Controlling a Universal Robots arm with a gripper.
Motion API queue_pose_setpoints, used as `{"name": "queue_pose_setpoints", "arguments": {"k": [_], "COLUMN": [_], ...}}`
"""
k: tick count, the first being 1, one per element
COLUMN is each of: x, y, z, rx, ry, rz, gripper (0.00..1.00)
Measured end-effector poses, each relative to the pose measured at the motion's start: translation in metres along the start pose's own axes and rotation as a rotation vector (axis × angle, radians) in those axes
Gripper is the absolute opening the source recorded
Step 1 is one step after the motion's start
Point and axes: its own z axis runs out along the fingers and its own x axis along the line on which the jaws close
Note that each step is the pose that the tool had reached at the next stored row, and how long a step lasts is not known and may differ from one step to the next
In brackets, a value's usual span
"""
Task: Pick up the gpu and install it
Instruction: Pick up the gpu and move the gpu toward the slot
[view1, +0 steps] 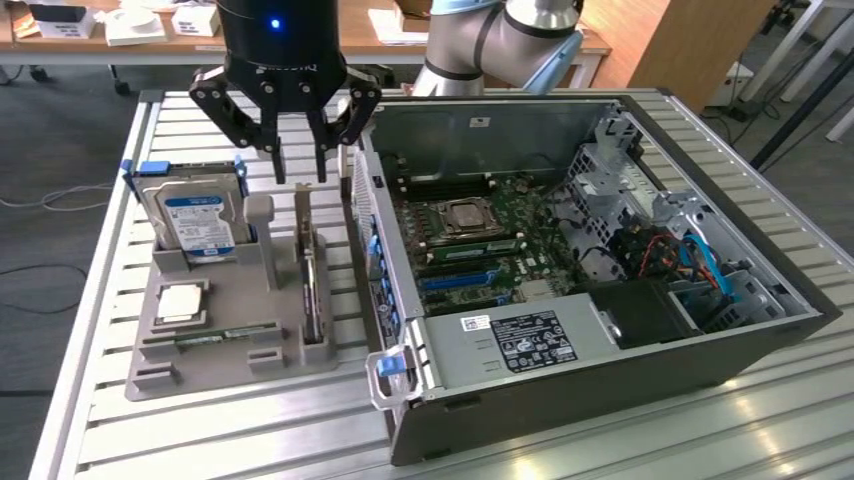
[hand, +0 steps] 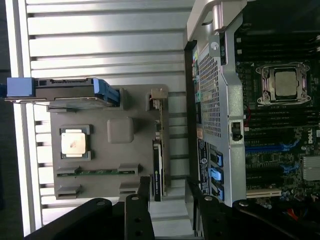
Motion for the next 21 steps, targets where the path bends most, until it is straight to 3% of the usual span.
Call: {"name": "queue_pose_setpoints", "arguments": {"k": [10,11,15,21], "x": [0.0000,0.0000,0.0000,0.0008], "y": [-0.0003,-0.0004,-0.0005,-0.0010], "z": [0.0000,0.0000,0.0000,0.0095], "rx": [0.0000,0.0000,0.0000,-0.0001], "ry": [0.0000,0.0000,0.0000,-0.0005], "rz": [0.000,0.000,0.000,0.000], "gripper": [0.43,0.49,0.49,0.49]}}
